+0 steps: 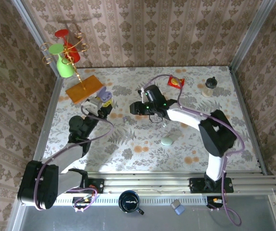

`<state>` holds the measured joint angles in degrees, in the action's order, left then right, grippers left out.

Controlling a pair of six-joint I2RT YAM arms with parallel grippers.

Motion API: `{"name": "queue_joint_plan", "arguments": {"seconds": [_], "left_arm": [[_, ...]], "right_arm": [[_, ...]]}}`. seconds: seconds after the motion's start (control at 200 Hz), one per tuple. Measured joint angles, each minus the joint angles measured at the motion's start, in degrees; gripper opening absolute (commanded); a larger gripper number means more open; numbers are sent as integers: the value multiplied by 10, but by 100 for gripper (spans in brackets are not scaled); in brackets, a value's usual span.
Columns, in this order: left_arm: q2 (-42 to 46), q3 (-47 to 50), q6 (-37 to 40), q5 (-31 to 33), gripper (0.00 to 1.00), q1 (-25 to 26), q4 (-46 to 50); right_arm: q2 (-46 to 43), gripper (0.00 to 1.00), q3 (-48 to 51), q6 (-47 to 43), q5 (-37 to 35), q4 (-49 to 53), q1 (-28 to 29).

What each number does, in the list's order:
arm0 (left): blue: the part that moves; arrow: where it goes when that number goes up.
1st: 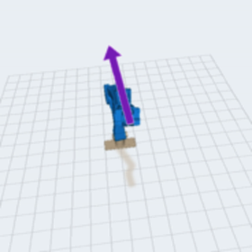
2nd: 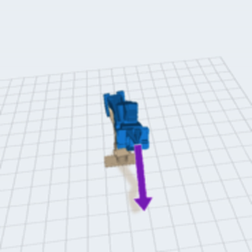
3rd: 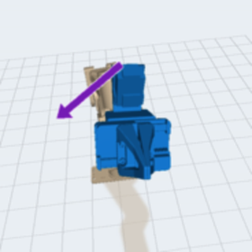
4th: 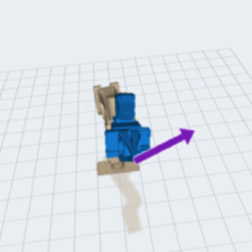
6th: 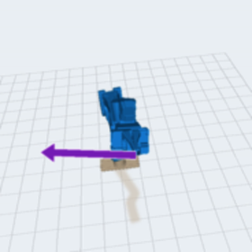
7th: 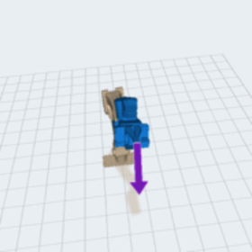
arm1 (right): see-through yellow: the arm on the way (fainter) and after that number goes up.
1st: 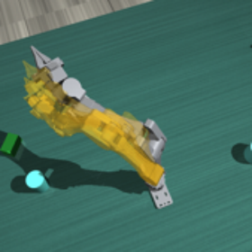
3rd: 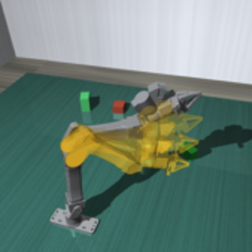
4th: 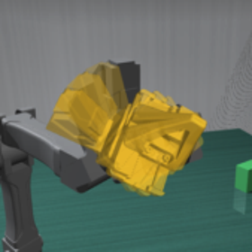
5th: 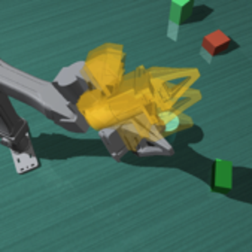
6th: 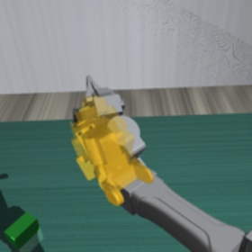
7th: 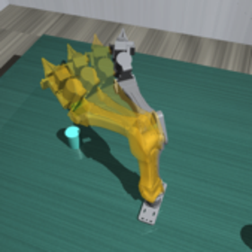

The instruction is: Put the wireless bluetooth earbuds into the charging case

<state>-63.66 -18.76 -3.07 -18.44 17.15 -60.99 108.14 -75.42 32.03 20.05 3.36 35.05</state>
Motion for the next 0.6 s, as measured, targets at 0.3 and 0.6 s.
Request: {"name": "queue_joint_plan", "arguments": {"seconds": [0.3,0.6], "left_arm": [[38,7,-17,0,21,12,33],[34,7,-17,-8,21,24,53]], "right_arm": [[160,45,-155,-37,58,72,-1],[262,44,-278,-70,95,127,-1]]}}
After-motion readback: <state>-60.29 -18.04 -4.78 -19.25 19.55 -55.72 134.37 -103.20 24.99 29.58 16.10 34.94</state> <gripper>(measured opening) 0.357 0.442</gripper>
